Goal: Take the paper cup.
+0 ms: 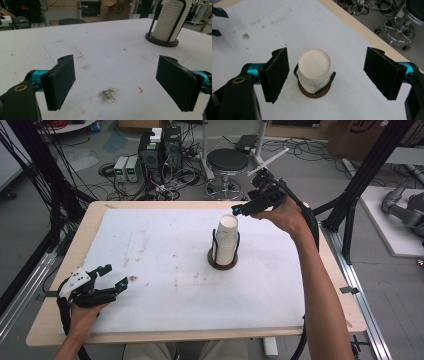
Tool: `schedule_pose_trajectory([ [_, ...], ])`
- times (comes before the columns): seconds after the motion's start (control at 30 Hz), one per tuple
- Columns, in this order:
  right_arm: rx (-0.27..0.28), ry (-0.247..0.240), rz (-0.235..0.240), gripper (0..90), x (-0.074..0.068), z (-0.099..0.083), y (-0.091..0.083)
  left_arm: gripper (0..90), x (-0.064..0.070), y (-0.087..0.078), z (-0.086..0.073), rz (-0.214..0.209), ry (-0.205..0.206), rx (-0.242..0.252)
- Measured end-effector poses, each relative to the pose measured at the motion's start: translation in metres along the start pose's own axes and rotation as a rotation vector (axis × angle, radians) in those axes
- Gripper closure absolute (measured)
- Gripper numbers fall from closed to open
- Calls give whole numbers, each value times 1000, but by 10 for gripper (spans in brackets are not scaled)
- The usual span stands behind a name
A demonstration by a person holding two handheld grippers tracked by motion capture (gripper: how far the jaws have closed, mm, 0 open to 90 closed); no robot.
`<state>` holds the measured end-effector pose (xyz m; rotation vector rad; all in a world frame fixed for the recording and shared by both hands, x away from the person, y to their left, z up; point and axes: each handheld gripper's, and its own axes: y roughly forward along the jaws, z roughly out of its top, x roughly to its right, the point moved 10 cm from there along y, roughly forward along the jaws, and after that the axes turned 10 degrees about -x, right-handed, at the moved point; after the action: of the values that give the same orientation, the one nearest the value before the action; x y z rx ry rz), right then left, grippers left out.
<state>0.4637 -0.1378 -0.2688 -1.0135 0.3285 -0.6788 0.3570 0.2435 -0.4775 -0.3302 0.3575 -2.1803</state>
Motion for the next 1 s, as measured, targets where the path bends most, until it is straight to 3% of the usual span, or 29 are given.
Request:
schedule_pose_trajectory([
  [0.17,-51,-10,-2,208,0,4,8,158,0,1,0,1,1,-6],
  [0.4,-164,-17,-15,209,-5,2,30,158,0,0,0,-1,2,-6],
  [0.67,-241,-11,-19,208,-7,-2,49,158,0,0,0,1,2,-7],
  [1.0,-299,-15,-13,209,-12,-6,62,158,0,1,0,0,3,-8],
])
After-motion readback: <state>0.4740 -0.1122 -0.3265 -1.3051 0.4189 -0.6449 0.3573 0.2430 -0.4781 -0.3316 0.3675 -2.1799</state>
